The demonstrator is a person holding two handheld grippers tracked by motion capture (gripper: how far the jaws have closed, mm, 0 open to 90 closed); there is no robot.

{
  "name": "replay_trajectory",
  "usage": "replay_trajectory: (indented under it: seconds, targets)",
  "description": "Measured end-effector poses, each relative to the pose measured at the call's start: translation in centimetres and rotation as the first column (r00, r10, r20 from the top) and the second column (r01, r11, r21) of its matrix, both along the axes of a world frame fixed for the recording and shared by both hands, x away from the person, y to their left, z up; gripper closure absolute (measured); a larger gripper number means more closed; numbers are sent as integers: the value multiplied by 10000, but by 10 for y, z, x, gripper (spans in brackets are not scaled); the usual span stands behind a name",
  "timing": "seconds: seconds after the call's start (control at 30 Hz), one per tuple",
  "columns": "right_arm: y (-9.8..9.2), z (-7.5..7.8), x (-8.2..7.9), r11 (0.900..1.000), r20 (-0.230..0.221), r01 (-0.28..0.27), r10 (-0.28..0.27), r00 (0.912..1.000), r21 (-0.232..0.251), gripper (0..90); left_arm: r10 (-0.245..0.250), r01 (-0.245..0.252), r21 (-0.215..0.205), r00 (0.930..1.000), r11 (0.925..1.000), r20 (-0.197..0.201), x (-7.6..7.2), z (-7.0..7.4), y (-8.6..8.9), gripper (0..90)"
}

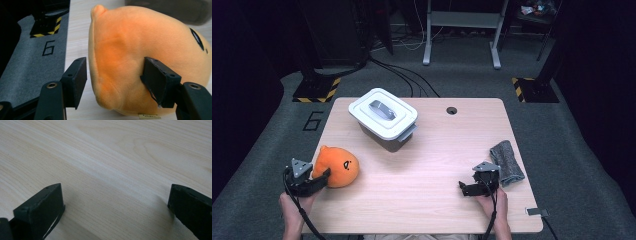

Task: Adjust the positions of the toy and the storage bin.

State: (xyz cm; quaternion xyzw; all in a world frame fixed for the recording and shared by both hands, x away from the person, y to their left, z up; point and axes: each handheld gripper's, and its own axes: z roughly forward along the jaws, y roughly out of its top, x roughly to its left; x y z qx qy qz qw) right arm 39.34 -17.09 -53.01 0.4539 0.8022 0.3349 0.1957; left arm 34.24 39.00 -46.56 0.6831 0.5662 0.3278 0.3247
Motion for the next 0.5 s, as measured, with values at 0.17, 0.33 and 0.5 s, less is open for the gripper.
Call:
replay_trajectory:
  seconds: [0.17, 0.33, 0.5]
  targets:
    - [0, 0, 0, 10000, -5, 0, 0, 10000, -1, 0, 114, -115, -895, 9999, 9959, -17, 4, -2, 16, 297]
    - [0, 0, 0, 10000, -2, 0, 0, 10000, 1, 0, 120, -122, -951, 9999, 9954, -26, 4, 1, 21, 264]
    - [0, 0, 0, 10000, 0, 0, 0, 10000, 1, 0, 150, -143, -1000, 9999, 9949, 64, 3, 5, 20, 223]
